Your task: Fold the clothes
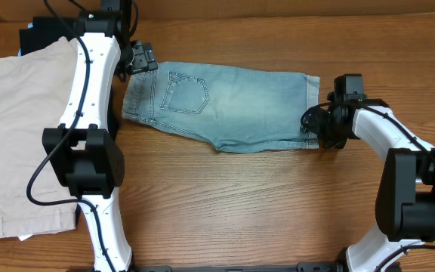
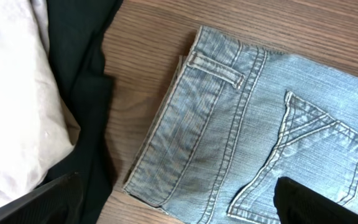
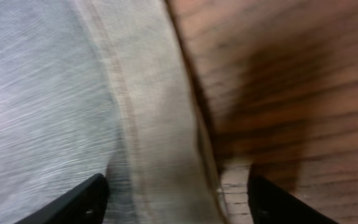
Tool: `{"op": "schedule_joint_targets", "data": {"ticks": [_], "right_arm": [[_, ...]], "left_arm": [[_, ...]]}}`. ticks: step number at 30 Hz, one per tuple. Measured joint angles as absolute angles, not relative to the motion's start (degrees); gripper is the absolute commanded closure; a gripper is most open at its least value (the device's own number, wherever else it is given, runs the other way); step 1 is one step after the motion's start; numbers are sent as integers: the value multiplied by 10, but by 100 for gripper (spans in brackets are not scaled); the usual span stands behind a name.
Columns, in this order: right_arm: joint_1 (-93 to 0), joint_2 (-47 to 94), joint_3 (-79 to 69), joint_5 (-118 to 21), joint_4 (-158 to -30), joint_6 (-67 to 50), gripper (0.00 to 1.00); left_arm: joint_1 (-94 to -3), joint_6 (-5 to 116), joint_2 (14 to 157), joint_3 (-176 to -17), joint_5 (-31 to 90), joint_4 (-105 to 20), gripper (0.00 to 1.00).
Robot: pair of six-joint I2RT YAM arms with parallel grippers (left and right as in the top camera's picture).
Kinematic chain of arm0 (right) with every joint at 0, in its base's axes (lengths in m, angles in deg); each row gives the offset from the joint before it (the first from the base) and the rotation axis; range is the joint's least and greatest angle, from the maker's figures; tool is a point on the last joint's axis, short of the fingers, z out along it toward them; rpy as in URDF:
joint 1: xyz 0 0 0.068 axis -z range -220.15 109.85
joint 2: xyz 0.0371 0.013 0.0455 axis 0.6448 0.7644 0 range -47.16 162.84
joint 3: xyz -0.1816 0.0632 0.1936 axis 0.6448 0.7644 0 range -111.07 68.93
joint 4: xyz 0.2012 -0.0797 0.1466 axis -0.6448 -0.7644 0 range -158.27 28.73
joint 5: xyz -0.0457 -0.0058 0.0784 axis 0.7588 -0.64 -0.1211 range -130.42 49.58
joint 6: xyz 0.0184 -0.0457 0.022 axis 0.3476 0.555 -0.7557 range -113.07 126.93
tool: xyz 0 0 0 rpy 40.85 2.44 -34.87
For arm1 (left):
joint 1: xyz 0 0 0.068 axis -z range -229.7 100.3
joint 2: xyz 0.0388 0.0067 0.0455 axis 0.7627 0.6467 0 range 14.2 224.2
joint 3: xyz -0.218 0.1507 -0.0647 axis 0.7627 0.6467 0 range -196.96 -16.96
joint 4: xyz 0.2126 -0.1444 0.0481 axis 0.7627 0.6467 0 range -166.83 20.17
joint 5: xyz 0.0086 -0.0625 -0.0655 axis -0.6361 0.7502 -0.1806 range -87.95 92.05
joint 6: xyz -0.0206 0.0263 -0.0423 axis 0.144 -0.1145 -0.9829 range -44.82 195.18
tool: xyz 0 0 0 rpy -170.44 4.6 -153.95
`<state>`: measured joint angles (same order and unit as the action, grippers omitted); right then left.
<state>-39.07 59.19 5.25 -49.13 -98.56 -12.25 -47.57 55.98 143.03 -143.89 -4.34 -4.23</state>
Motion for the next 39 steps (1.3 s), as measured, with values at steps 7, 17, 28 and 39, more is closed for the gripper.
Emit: {"op": "schedule_joint_targets", "data": {"ticks": [7, 17, 28, 39], "right_arm": [[-391, 589, 66, -497, -955, -138, 57], [-382, 589, 72, -516, -935, -142, 96], [-265, 589, 72, -539, -977, -135, 96], [-212, 589, -34, -626, -1105, -47, 15]], "left_arm": [[-476, 561, 1430, -1439, -42, -35, 0], [-476, 561, 1430, -1439, -40, -9, 0], [-476, 561, 1430, -1439, -3, 12, 0], [-476, 571, 1430, -1439, 24, 29, 0]]}}
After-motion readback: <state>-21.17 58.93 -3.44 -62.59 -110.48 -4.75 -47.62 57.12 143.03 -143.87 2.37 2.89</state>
